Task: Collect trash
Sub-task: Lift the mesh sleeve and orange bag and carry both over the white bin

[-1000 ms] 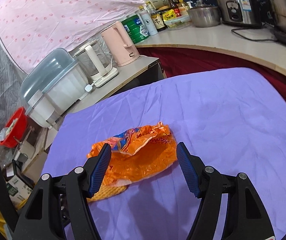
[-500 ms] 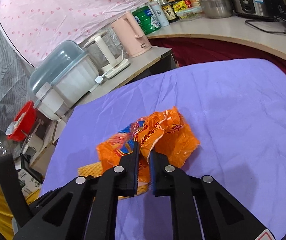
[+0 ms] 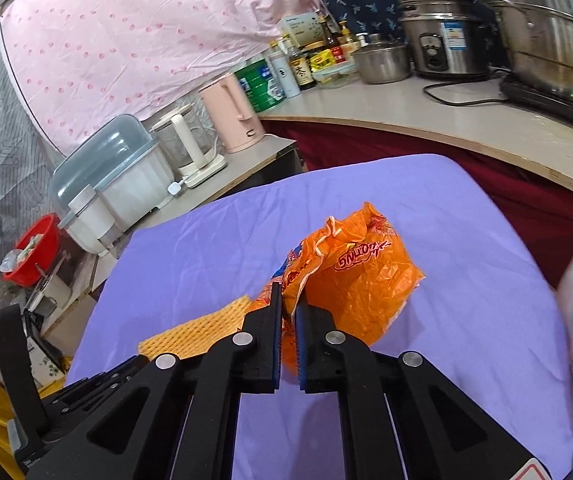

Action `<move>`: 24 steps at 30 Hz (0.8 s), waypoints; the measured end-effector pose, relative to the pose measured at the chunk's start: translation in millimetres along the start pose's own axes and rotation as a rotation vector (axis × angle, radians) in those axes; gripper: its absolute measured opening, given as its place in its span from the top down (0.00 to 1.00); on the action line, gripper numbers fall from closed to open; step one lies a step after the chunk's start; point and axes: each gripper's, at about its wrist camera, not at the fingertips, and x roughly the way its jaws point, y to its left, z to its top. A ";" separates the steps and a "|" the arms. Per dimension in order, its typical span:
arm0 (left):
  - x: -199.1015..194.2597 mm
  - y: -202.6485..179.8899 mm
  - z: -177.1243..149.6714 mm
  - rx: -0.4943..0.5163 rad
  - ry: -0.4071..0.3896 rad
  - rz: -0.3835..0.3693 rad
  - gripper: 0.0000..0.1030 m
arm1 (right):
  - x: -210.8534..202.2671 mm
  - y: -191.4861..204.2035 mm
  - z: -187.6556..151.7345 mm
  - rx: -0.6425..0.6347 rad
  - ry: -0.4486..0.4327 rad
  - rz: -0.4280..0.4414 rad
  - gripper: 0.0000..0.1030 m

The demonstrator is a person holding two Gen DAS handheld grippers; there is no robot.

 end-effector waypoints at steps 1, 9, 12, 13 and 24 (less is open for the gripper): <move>-5.0 -3.4 -6.7 0.000 0.007 -0.012 0.95 | -9.5 -6.0 -3.9 0.008 -0.003 -0.004 0.94; -37.1 -29.0 -50.7 0.030 0.034 -0.056 0.95 | -66.3 -35.0 -30.5 0.038 -0.030 -0.039 0.94; -48.0 -37.4 -60.9 0.054 0.032 -0.064 0.95 | -85.2 -45.4 -40.0 0.053 -0.038 -0.051 0.94; -51.6 -41.2 -64.9 0.064 0.032 -0.067 0.95 | -90.0 -48.4 -42.5 0.058 -0.040 -0.052 0.94; -61.1 -60.1 -96.6 0.111 0.089 -0.086 0.66 | -131.1 -73.4 -60.9 0.101 -0.063 -0.066 0.94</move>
